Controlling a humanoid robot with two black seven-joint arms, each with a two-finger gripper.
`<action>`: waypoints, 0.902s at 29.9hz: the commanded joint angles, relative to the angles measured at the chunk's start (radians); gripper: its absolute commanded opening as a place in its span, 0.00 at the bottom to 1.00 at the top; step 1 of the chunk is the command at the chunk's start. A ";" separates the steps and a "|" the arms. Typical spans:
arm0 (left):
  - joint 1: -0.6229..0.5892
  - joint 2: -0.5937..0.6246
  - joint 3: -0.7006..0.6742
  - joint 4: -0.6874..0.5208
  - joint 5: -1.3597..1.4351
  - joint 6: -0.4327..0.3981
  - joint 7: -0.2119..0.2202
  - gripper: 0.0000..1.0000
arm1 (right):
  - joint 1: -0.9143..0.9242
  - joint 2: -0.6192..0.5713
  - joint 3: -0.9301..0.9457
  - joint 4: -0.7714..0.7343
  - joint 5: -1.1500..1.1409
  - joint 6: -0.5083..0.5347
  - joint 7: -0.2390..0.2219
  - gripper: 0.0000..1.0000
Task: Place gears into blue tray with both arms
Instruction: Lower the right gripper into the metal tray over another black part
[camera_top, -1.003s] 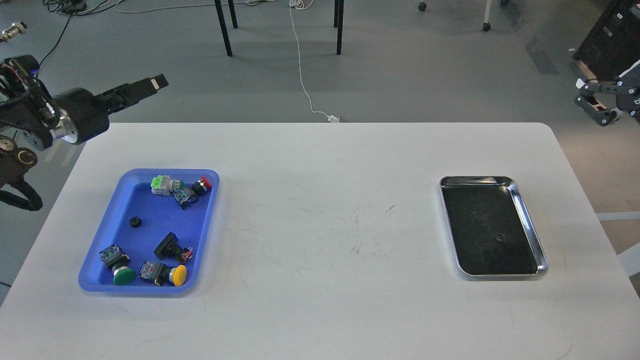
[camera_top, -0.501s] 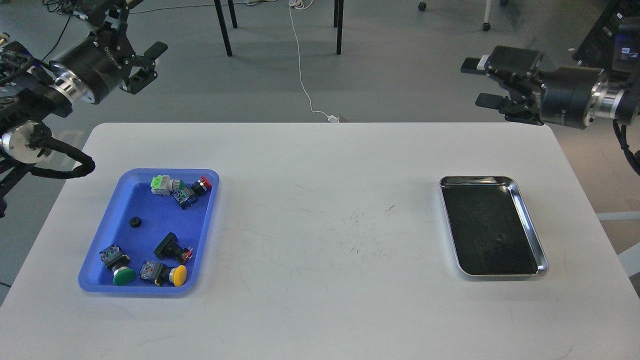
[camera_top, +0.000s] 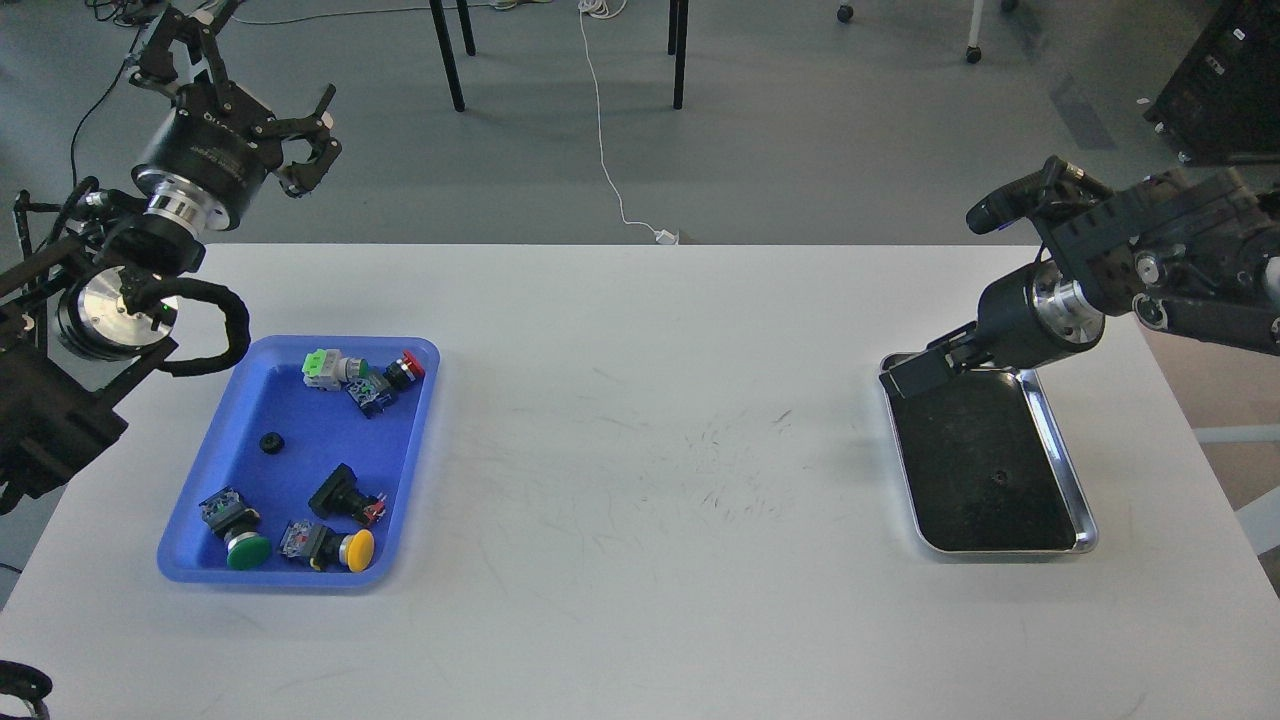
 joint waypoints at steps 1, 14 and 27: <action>0.003 -0.002 -0.010 0.009 0.000 0.002 0.006 0.98 | -0.097 0.016 -0.047 -0.034 0.000 -0.124 -0.002 0.89; 0.001 0.004 -0.012 0.009 0.011 0.002 0.006 0.98 | -0.211 0.006 -0.055 -0.094 0.000 -0.179 -0.029 0.75; 0.000 0.021 -0.010 0.007 0.013 0.000 0.016 0.98 | -0.260 -0.025 -0.052 -0.095 0.001 -0.181 -0.060 0.59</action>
